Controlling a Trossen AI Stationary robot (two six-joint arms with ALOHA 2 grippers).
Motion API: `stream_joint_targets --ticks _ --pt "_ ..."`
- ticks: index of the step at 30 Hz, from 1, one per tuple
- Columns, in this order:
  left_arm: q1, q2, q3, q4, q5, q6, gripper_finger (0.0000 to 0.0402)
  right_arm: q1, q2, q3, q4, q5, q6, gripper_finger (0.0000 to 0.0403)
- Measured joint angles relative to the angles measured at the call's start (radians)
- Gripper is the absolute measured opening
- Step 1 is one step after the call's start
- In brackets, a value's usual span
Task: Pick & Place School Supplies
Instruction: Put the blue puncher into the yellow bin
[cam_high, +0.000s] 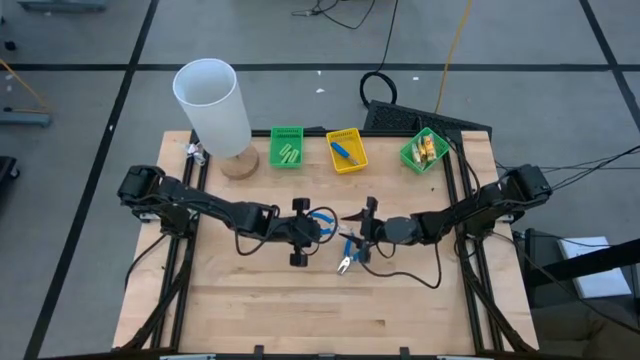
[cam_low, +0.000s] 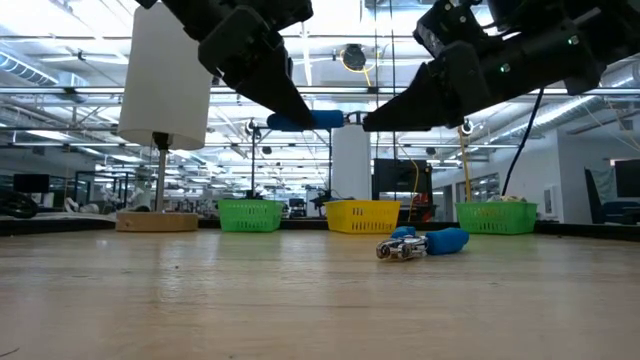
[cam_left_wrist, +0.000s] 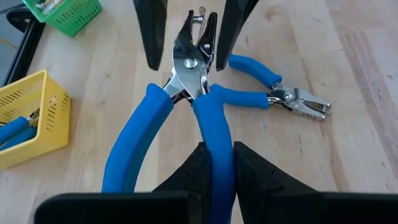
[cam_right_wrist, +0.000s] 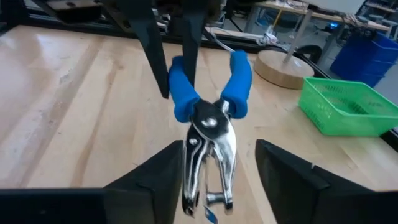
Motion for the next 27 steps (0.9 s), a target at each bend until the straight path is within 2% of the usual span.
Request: stream_joint_targets --ticks 7,13,21,27 --pt "0.000 0.000 0.000 0.000 0.000 0.000 0.0062 0.000 0.000 0.000 0.035 -0.047 -0.020 0.0140" --pt "0.000 0.000 -0.001 -0.003 0.004 -0.009 0.0051 0.000 0.000 0.000 0.029 -0.055 -0.021 0.0092" --pt "-0.001 0.000 -0.001 0.003 0.001 -0.005 0.0067 0.000 0.000 0.000 0.026 -0.052 -0.029 0.0108" --pt "-0.002 0.001 -0.003 0.024 -0.001 -0.002 0.0067 0.000 -0.001 0.000 0.024 -0.048 -0.040 0.0090"
